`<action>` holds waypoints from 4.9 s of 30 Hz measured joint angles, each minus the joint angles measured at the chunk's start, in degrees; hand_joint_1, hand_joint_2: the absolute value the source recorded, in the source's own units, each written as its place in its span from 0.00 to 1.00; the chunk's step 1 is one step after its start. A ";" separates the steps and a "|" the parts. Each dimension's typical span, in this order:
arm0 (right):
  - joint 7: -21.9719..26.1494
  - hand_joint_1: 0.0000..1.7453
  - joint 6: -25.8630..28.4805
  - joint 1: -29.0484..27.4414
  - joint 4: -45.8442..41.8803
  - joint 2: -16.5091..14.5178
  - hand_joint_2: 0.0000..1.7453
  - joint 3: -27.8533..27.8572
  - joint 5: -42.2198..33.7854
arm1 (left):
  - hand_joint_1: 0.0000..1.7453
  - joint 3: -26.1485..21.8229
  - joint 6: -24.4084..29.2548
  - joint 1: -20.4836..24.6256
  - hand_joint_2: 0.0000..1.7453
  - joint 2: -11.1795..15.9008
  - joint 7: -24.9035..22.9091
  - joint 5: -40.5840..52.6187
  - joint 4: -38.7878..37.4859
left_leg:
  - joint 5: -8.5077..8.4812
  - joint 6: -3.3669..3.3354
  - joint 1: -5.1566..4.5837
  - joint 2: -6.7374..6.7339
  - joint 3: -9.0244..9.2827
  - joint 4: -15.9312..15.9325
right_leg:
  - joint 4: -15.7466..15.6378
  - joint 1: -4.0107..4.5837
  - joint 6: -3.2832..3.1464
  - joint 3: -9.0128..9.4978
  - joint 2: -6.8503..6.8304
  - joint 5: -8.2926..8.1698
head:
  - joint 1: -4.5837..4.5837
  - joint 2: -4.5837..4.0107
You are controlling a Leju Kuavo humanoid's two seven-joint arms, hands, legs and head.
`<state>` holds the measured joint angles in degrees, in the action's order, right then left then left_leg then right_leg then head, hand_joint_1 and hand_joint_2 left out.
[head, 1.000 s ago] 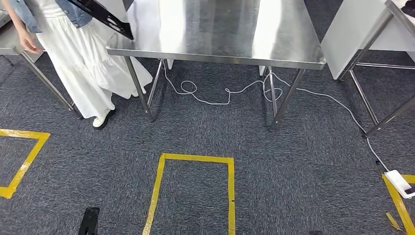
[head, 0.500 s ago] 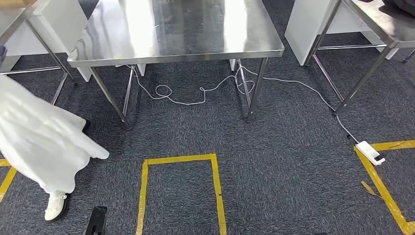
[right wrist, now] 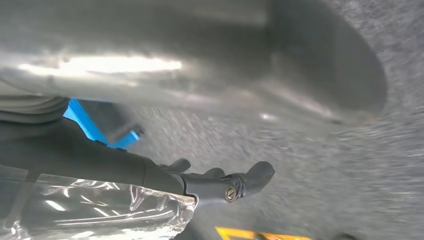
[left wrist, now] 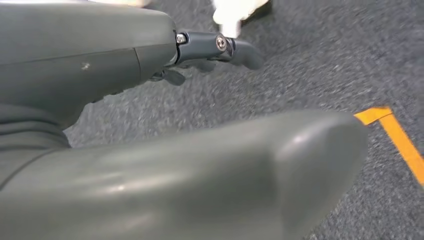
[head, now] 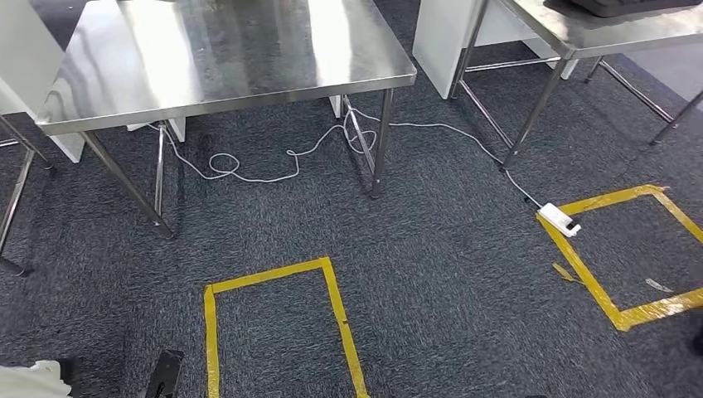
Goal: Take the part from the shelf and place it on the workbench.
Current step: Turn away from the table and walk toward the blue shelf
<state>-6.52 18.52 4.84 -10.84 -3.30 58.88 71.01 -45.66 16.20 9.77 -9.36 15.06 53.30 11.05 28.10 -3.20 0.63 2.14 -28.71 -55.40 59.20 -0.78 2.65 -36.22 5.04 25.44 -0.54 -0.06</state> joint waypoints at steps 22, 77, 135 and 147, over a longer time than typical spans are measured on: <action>-1.36 0.00 0.52 0.28 0.04 -0.56 0.00 1.36 0.22 | 0.00 -0.27 1.54 -1.00 0.00 -0.33 -0.09 -1.79 -0.02 | 5.33 2.87 0.43 -1.48 -4.75 -12.06 | -3.16 -0.88 -2.46 3.74 -1.59 -0.81 | -0.02 -0.01; 2.23 0.00 -16.88 -0.21 0.34 -2.56 0.00 -0.30 3.15 | 0.00 1.05 -12.44 -3.78 0.00 0.08 -23.10 5.20 -0.85 | 4.42 3.26 0.87 -4.85 -2.92 -6.63 | -2.00 -1.04 -1.84 4.18 -6.13 0.98 | 0.13 -0.01; 4.94 0.00 -17.32 0.01 0.50 -4.25 0.00 -2.08 5.01 | 0.00 2.32 -8.39 -3.50 0.00 0.33 -23.77 8.32 -0.87 | 1.04 2.28 -0.08 -9.54 -0.62 -1.70 | -1.52 -0.56 -0.65 3.27 -7.80 0.91 | 0.30 -0.01; 5.67 0.00 -17.27 0.95 0.54 -5.34 0.00 -3.58 5.94 | 0.00 0.00 -6.11 -3.96 0.00 2.53 -21.79 5.80 -0.85 | 0.10 1.48 0.60 1.86 -3.59 -4.81 | -1.52 0.26 -2.60 3.84 1.34 0.62 | 0.73 -0.01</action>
<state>-0.85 1.25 5.79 -10.30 -8.64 55.30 76.95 -45.66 10.08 5.81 -6.83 -6.73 59.10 10.20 28.20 -1.72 1.23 4.00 -32.31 -60.21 57.69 -0.52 0.05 -32.38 6.38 26.06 0.19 -0.07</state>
